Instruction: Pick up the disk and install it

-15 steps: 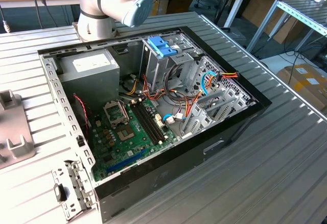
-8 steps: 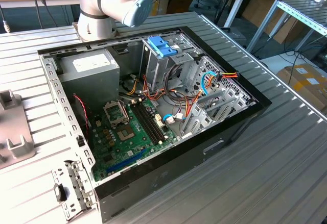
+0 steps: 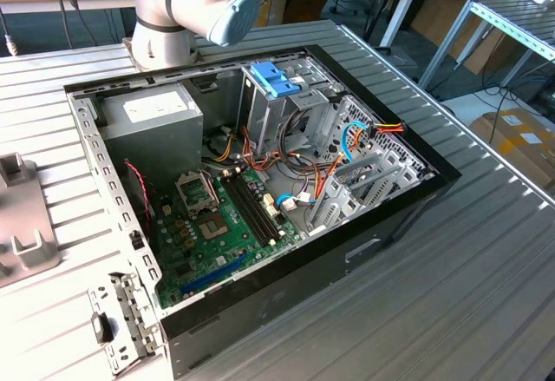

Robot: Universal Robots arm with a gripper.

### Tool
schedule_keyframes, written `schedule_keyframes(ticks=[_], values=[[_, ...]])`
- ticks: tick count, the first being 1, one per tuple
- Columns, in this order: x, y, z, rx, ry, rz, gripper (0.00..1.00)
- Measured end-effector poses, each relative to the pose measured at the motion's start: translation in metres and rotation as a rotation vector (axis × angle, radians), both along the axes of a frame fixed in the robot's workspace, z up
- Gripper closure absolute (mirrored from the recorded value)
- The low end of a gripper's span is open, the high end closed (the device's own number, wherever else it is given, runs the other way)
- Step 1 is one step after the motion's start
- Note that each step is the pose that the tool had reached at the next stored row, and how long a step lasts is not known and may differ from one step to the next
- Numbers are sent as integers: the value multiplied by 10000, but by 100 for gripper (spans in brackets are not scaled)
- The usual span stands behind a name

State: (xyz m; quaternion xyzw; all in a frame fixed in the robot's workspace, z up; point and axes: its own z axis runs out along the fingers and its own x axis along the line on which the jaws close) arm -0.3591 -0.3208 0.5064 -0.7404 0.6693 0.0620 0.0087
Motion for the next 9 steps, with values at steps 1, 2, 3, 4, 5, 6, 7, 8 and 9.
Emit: schedule_keyframes(ticks=[1, 2, 3, 4, 5, 6, 7, 8, 9], values=[[2, 0, 0, 0, 0, 0, 63], [4, -1, 0, 0, 0, 0, 63], [6, -2, 0, 0, 1, 0, 63], [7, -2, -1, 0, 0, 0, 63], [10, -4, -1, 0, 0, 0, 63], [12, -5, -1, 0, 0, 0, 63], [13, -5, -1, 0, 0, 0, 63], [15, -5, -1, 0, 0, 1, 63], [18, -5, -1, 0, 0, 0, 63]])
